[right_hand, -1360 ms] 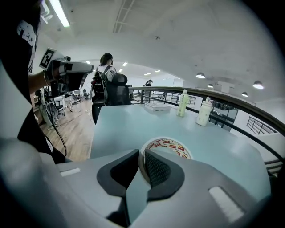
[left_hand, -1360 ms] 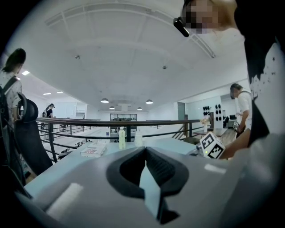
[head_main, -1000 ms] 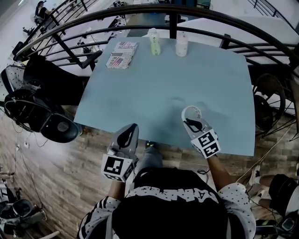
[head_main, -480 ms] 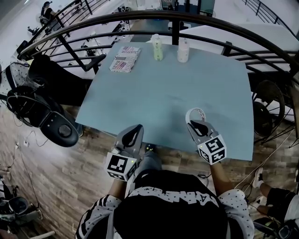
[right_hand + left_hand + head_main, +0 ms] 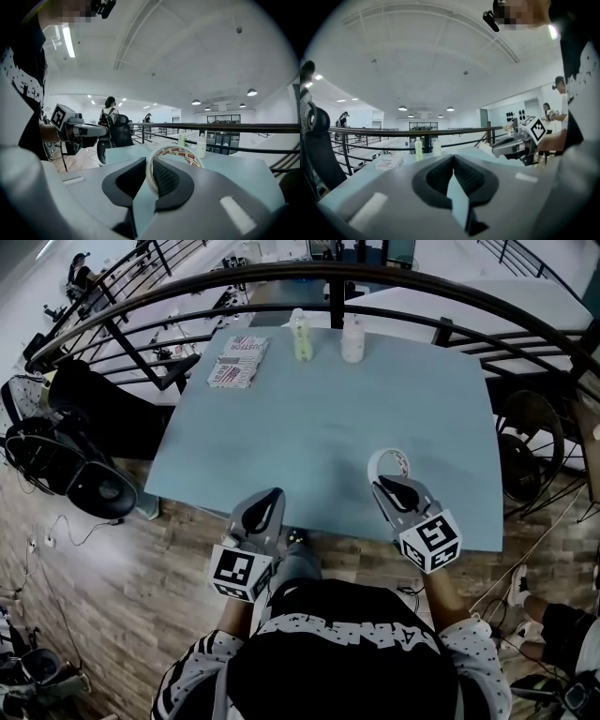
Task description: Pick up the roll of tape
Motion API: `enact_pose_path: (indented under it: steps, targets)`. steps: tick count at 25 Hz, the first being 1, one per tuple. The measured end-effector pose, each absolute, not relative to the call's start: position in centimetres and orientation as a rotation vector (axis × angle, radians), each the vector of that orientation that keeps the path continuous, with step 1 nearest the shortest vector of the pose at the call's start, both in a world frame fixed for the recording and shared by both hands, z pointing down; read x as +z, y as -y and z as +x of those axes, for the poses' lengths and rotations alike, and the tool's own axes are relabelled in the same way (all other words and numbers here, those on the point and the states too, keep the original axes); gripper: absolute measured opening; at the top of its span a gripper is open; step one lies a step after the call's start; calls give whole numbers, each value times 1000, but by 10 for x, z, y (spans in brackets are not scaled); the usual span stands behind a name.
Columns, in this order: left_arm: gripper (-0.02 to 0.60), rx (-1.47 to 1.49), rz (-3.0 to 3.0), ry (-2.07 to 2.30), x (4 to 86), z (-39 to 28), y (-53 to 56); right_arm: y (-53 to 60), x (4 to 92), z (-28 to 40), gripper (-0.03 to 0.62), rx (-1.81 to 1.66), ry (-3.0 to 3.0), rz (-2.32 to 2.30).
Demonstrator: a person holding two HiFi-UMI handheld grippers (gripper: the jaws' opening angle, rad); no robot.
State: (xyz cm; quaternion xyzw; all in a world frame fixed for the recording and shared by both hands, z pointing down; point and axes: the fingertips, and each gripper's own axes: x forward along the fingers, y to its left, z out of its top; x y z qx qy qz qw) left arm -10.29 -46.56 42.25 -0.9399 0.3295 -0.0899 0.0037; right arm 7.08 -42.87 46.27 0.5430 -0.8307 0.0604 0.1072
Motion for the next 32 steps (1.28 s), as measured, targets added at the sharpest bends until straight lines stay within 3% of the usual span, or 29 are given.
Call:
enact_pose_path:
  steps: [32]
  targets:
    - [0, -291, -2969, -1002, 430, -104, 465, 418, 448, 62, 51, 147, 2468, 1622]
